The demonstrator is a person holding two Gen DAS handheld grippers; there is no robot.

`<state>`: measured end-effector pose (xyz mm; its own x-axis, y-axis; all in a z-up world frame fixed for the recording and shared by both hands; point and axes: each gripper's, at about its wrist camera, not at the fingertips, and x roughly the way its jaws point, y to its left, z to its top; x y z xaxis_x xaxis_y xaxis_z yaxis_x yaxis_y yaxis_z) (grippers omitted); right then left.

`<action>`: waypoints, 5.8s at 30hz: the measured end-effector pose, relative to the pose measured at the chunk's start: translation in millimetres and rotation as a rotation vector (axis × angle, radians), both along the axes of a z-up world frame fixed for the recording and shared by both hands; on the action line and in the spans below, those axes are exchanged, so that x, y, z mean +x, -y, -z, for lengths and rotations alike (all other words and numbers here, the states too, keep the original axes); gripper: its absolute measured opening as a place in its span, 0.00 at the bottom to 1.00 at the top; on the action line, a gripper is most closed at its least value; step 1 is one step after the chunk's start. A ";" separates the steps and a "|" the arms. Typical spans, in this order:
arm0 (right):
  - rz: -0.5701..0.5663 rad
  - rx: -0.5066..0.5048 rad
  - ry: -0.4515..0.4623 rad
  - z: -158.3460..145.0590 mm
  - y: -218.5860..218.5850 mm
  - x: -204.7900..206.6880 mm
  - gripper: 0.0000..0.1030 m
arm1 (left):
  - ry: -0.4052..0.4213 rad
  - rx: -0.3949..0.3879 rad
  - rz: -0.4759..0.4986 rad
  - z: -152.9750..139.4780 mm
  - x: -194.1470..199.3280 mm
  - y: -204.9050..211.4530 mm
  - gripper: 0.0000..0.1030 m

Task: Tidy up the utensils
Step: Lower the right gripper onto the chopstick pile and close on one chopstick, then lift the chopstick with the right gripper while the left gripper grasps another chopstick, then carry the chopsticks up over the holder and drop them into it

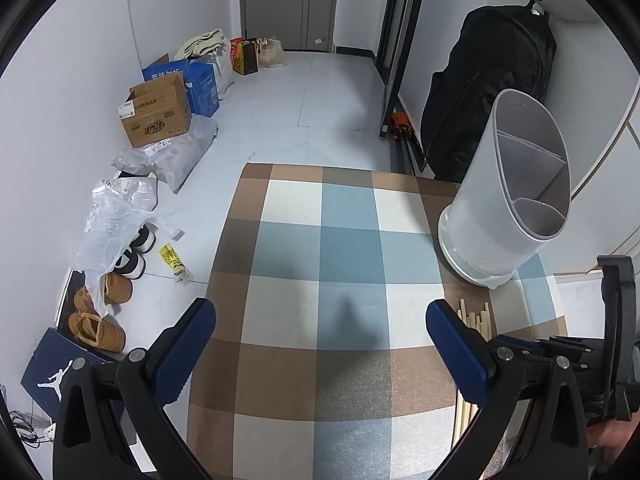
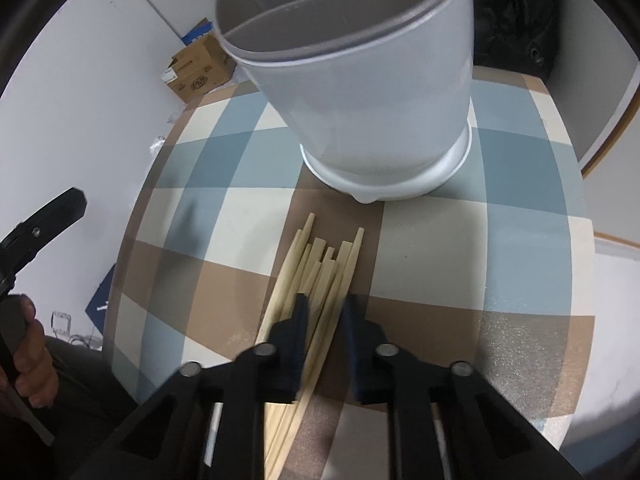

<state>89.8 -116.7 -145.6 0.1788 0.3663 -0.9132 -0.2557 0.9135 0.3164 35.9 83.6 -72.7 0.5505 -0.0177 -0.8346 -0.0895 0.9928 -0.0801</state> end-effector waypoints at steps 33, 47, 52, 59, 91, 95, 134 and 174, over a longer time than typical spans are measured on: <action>-0.034 -0.047 0.069 4.4 -28.0 -5.7 0.12 | -0.014 -0.030 0.014 6.0 -2.1 7.9 0.99; 0.073 0.080 0.073 -9.6 2.2 -2.7 0.04 | -0.016 -0.017 0.030 8.9 -0.8 15.7 0.99; 0.138 0.170 0.142 -25.2 10.4 -2.8 0.04 | -0.032 -0.051 0.060 12.6 -0.2 25.2 0.99; 0.189 0.200 0.309 -59.2 33.1 -11.7 0.04 | -0.071 -0.123 0.218 15.3 -3.7 69.4 0.99; 0.329 0.312 0.561 -127.6 129.3 -52.4 0.04 | -0.332 -0.024 0.197 49.2 14.3 173.6 0.15; 0.342 0.320 0.549 -125.0 131.9 -51.0 0.04 | -0.328 -0.122 0.173 44.6 15.1 159.8 0.03; 0.183 0.213 0.707 -187.9 59.3 -28.0 0.04 | 0.271 -0.340 0.203 -91.0 4.9 89.7 0.03; 0.161 0.241 1.054 -211.8 32.0 92.2 0.04 | 0.708 -0.236 0.110 -94.2 110.4 84.7 0.03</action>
